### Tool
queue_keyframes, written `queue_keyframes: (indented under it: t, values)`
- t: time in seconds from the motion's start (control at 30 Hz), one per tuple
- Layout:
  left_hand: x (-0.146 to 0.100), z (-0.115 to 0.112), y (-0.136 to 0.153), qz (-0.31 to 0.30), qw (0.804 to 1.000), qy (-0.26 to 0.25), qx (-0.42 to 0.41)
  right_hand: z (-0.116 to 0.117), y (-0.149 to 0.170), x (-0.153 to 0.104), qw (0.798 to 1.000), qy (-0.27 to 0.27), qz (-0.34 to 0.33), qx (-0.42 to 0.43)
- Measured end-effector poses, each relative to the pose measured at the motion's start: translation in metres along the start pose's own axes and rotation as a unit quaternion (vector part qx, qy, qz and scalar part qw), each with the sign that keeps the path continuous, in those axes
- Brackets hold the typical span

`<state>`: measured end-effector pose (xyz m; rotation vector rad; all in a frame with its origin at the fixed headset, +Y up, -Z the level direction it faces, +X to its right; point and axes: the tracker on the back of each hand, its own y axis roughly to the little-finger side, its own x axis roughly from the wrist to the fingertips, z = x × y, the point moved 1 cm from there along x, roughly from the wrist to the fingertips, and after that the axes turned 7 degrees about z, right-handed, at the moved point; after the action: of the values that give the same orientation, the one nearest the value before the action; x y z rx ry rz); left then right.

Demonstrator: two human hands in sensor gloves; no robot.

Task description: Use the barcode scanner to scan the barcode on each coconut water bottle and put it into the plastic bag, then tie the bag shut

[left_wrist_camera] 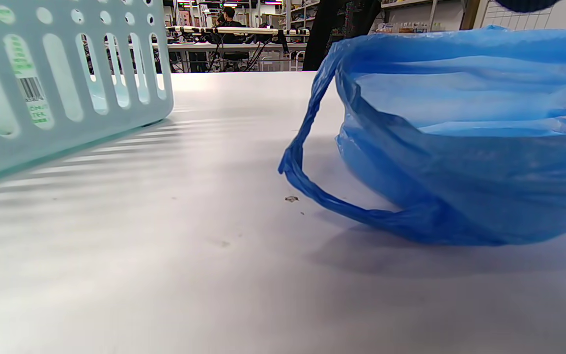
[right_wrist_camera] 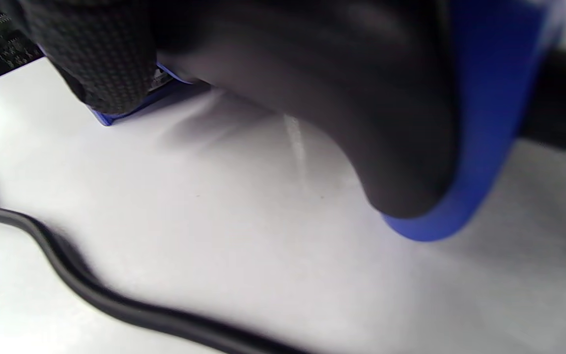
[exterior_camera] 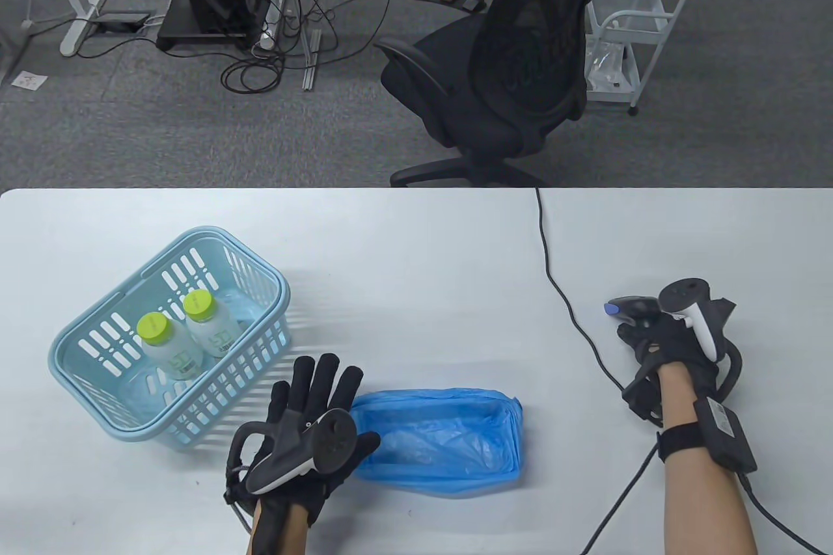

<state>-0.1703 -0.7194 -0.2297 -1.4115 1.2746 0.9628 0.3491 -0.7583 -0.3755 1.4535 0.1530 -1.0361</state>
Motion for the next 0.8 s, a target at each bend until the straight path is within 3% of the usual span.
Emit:
queue_keyframes:
  t: [0.3,0.57,0.8]
  values:
    - [0.002,0.0,-0.003,-0.004,1.0,0.004,0.002,-0.015,-0.003,-0.028,0.994,0.02,-0.084,0.06]
    - [0.004,0.0,-0.007,-0.012,1.0,0.006,0.003,-0.028,-0.012,-0.087,0.98,0.061,-0.17,0.086]
    - [0.006,0.0,-0.013,-0.017,1.0,0.01,0.016,-0.027,-0.017,-0.145,0.958,0.059,-0.254,0.116]
